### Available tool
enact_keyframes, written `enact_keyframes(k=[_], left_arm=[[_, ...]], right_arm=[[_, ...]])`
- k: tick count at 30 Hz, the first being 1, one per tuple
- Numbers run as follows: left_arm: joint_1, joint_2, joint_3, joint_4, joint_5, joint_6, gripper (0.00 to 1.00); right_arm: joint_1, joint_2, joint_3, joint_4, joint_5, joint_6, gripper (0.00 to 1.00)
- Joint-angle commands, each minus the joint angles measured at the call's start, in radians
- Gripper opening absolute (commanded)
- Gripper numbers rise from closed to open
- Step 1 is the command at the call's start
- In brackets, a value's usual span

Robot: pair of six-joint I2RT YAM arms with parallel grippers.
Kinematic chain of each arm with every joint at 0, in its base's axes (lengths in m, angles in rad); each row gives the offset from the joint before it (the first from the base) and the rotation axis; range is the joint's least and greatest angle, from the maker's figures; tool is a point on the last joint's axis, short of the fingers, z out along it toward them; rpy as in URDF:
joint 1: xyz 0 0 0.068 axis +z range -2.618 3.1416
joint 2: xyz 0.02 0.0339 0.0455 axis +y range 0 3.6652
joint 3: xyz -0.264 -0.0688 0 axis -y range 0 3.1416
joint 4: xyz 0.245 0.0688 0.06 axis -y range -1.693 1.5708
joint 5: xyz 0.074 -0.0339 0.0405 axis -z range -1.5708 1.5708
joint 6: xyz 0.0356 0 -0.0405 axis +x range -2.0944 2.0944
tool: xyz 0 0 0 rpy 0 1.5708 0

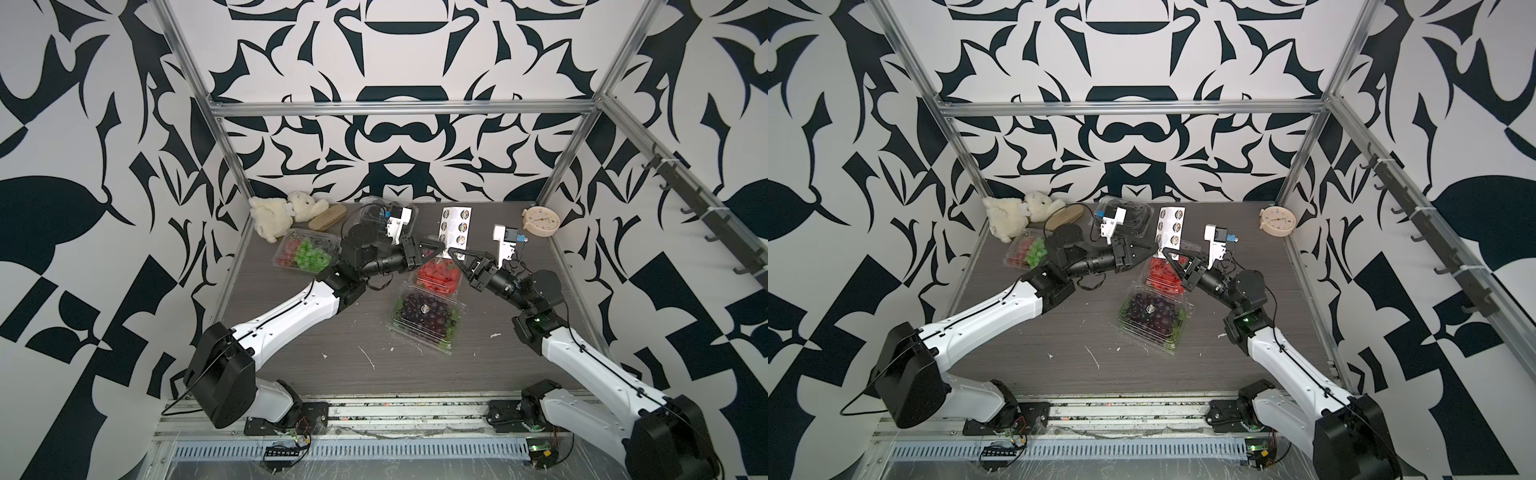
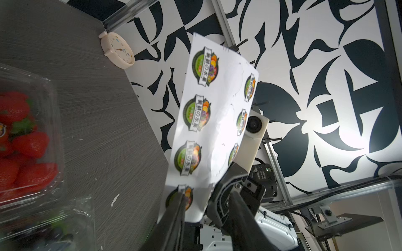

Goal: Label fruit boxes
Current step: Tear off the label from the label sticker.

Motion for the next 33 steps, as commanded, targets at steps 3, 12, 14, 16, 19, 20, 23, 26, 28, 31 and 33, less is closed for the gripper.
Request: enact_keyframes(k=[3, 12, 14, 16, 19, 20, 23, 26, 28, 31, 33], left_arm=[[-0.012, 0.01, 0.034, 0.048, 0.027, -0.002, 0.34], [-0.02, 0.016, 0.039, 0.049, 0.031, 0.001, 0.29], [-0.02, 0.015, 0.039, 0.048, 0.031, 0.003, 0.27], [-0.02, 0.015, 0.039, 0.042, 0.031, 0.007, 0.26], [-0.02, 0.008, 0.039, 0.035, 0.028, 0.016, 0.25], [-0.02, 0.005, 0.04, 0.027, 0.023, 0.02, 0.25], [-0.02, -0.001, 0.043, 0.006, 0.016, 0.034, 0.25], [-0.021, 0.004, 0.049, 0.001, 0.019, 0.035, 0.25], [-0.02, 0.01, 0.052, -0.003, 0.021, 0.036, 0.24], [-0.02, 0.017, 0.052, -0.001, 0.022, 0.035, 0.21], [-0.02, 0.016, 0.053, -0.002, 0.022, 0.036, 0.18]], right_arm=[[0.005, -0.009, 0.027, 0.037, -0.012, -0.007, 0.0], [0.006, 0.0, 0.027, 0.04, -0.009, -0.004, 0.0], [0.005, -0.001, 0.027, 0.04, -0.009, -0.004, 0.0], [0.005, 0.0, 0.025, 0.04, -0.009, -0.004, 0.0], [0.005, 0.0, 0.027, 0.041, -0.01, -0.004, 0.0], [0.004, 0.0, 0.026, 0.04, -0.01, -0.004, 0.0], [0.005, 0.0, 0.027, 0.04, -0.01, -0.003, 0.0], [0.006, 0.0, 0.025, 0.04, -0.012, -0.002, 0.0], [0.005, 0.0, 0.026, 0.04, -0.012, -0.001, 0.0], [0.005, -0.001, 0.027, 0.04, -0.013, -0.001, 0.0], [0.006, -0.001, 0.026, 0.04, -0.013, -0.001, 0.0]])
